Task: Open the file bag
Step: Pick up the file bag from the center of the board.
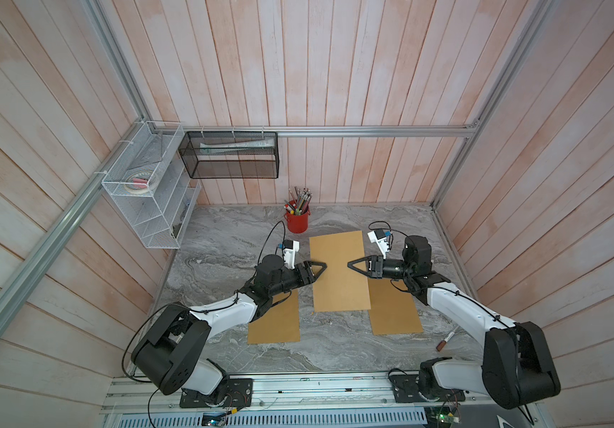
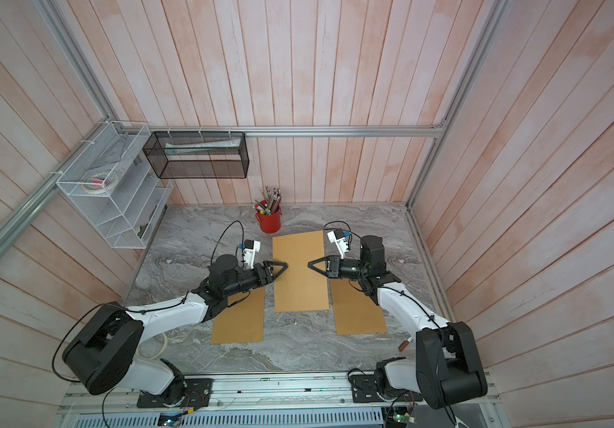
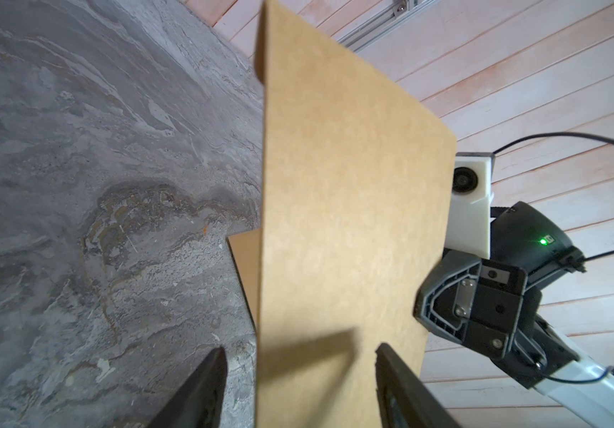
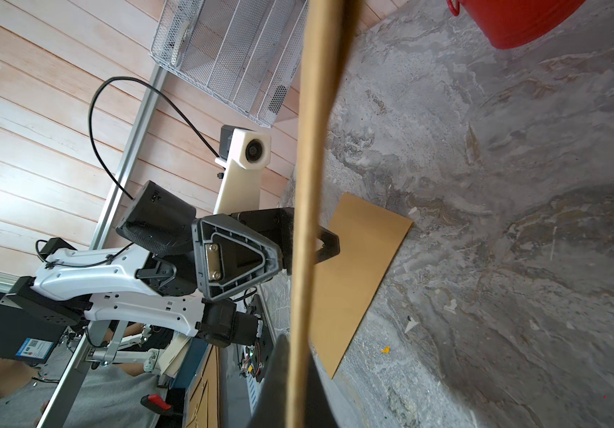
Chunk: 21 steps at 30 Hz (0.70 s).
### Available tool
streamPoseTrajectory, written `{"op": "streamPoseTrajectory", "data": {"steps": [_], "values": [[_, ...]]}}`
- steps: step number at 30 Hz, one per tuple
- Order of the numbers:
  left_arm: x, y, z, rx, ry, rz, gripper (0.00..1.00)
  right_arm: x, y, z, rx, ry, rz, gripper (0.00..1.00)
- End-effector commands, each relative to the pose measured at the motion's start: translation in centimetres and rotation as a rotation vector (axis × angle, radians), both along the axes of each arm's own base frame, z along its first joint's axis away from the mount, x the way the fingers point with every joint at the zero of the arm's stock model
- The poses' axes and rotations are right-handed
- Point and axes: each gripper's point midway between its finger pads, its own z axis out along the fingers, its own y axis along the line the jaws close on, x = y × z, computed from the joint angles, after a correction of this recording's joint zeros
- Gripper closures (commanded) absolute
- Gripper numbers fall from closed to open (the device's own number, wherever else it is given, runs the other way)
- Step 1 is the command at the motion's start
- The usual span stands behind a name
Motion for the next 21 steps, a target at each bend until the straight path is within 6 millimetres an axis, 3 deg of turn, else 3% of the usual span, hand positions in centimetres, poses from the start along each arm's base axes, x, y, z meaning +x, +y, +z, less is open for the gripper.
{"op": "streamPoseTrajectory", "data": {"steps": [1, 8, 12, 15, 21], "values": [[-0.3, -0.2, 1.6, -0.057, -0.06, -0.03, 0.4, 0.1, 0.1, 1.4, 0.033, -0.037, 0.019, 1.0], [-0.5, -0.4, 2.7, -0.088, -0.107, -0.055, 0.57, 0.6, 0.1, 0.7, 0.033, -0.02, 0.009, 1.0], [-0.6, -0.3, 2.7, -0.092, -0.116, -0.054, 0.84, 0.7, 0.2, 0.5, 0.037, -0.013, 0.01, 1.0], [-0.5, -0.3, 2.6, -0.093, -0.116, -0.049, 0.97, 0.8, 0.3, 0.3, 0.038, -0.01, 0.011, 1.0], [0.0, 0.1, 2.9, -0.107, -0.131, -0.021, 1.0, 0.7, 0.3, 0.3, 0.041, -0.01, 0.015, 0.97]]}}
